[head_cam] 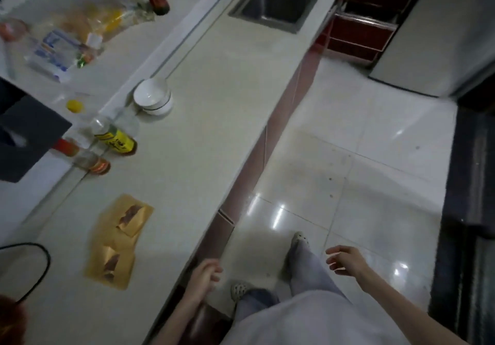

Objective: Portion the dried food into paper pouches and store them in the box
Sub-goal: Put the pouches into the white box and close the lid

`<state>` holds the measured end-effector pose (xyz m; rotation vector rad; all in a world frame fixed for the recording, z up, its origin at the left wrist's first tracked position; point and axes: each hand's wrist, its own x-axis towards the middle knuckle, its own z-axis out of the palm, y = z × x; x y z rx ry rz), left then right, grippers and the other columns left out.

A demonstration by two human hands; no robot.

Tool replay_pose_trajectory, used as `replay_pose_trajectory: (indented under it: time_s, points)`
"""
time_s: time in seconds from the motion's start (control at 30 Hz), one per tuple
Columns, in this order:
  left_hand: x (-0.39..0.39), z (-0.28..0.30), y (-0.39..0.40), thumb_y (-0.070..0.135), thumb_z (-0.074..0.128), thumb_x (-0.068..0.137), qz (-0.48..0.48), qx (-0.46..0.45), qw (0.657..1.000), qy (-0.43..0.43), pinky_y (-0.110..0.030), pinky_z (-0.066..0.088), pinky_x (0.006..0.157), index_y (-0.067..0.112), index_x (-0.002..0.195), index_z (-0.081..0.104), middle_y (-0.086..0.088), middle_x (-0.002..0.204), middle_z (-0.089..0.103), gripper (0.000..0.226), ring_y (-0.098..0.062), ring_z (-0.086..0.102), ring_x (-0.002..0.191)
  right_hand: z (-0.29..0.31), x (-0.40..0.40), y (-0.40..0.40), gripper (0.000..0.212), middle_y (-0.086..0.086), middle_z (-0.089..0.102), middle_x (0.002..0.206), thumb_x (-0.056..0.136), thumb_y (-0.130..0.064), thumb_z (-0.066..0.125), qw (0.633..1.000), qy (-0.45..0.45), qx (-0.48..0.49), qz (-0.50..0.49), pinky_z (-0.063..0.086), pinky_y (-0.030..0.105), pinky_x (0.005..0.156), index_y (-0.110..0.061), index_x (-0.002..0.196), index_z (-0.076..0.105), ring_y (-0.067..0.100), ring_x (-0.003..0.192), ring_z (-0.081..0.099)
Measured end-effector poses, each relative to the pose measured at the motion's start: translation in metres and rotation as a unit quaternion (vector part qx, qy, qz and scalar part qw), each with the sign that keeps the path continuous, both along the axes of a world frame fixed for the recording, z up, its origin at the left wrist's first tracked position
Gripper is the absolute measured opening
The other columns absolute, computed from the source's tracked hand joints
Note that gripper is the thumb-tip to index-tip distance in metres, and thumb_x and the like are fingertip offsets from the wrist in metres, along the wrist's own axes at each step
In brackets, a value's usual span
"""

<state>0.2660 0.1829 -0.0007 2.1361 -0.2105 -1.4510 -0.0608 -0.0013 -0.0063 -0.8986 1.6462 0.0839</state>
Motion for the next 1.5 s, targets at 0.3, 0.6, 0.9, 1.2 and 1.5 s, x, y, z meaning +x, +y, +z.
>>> replay_pose_trajectory:
  time_s: [0.3,0.6,0.9,1.2,1.5]
  points:
    - [-0.044,0.014,-0.169,-0.001,0.043,0.096,-0.084,-0.014,0.996,-0.006,-0.023,0.036,0.057,0.012,0.093,0.061,-0.005,0.080,0.064,0.023,-0.016,0.052,0.065,-0.015,-0.108,-0.036,0.030,0.011,0.066,0.066,0.085,0.007,0.037,0.993,0.037,0.051,-0.098,0.039,0.020,0.049,-0.003,0.091,0.064,0.018,0.052,0.056]
    - [-0.091,-0.001,-0.280,-0.002,0.042,0.097,-0.067,-0.018,0.997,-0.026,-0.016,0.041,0.042,0.006,0.099,0.060,-0.007,0.081,0.063,0.020,-0.016,0.051,0.063,-0.029,-0.171,-0.122,0.029,0.009,0.065,0.063,0.086,0.006,0.037,0.989,0.038,0.075,-0.120,0.038,0.018,0.045,-0.003,0.092,0.063,0.016,0.048,0.056]
    - [-0.130,-0.036,-0.356,0.004,0.041,0.099,-0.077,0.025,0.997,0.014,-0.025,0.036,0.057,0.011,0.096,0.063,-0.011,0.088,0.066,0.023,-0.018,0.055,0.067,-0.005,-0.187,-0.272,0.029,0.009,0.070,0.067,0.084,0.004,0.043,0.991,0.007,-0.009,-0.132,0.045,0.020,0.052,-0.008,0.088,0.068,0.016,0.054,0.060]
    - [-0.147,-0.056,-0.529,0.006,0.043,0.099,-0.153,0.014,0.988,0.017,-0.024,0.035,0.059,0.014,0.095,0.063,-0.006,0.085,0.066,0.022,-0.018,0.054,0.070,0.003,-0.200,-0.416,0.025,0.011,0.071,0.073,0.084,0.002,0.047,0.982,-0.002,-0.044,-0.185,0.047,0.024,0.055,-0.009,0.089,0.069,0.019,0.061,0.062]
    - [-0.149,-0.031,-0.740,0.004,0.043,0.099,-0.220,-0.025,0.975,0.023,-0.026,0.039,0.059,0.010,0.101,0.063,-0.009,0.090,0.064,0.021,-0.018,0.055,0.070,-0.020,-0.226,-0.486,0.028,0.015,0.071,0.073,0.083,0.004,0.043,0.965,0.073,0.031,-0.250,0.044,0.022,0.050,-0.006,0.090,0.067,0.023,0.059,0.062]
